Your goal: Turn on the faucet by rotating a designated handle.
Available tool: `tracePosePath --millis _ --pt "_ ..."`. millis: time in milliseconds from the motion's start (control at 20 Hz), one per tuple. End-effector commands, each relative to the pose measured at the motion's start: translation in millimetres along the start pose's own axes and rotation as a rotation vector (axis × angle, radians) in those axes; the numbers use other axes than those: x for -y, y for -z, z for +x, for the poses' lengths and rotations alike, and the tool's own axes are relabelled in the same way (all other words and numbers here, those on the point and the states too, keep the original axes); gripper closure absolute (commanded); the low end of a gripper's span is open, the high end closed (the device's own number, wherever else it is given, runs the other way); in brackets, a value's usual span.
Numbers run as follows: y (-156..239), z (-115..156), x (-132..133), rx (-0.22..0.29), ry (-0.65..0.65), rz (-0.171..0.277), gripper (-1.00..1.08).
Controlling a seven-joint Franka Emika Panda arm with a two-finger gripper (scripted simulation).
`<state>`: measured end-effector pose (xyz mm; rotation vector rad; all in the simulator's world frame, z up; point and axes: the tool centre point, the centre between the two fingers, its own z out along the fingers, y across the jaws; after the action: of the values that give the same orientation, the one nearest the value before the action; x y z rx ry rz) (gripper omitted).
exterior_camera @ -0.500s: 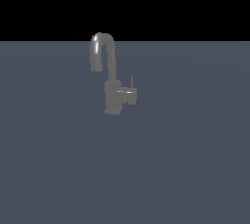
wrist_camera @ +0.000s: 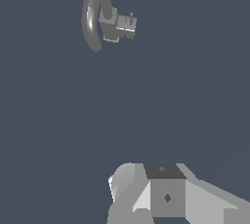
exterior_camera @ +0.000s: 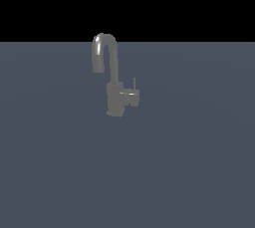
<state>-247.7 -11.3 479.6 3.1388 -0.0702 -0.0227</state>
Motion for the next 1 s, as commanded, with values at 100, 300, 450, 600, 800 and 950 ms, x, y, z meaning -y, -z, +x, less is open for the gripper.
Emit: tracePosePath --millis 100,300,450,600,800,950 --pt "-3 12 2 0.027 -0.032 0.031 1.08" --pt "-7 27 4 0.063 -0.074 0.072 1.08" --pt "-11 43 6 0.097 -0.115 0.112 1.08" --pt "-16 60 7 0.136 -0.162 0.158 1.08" --pt "-24 83 9 0.19 -0.227 0.221 1.08" --pt "-31 101 9 0.232 -0.276 0.27 1.08"
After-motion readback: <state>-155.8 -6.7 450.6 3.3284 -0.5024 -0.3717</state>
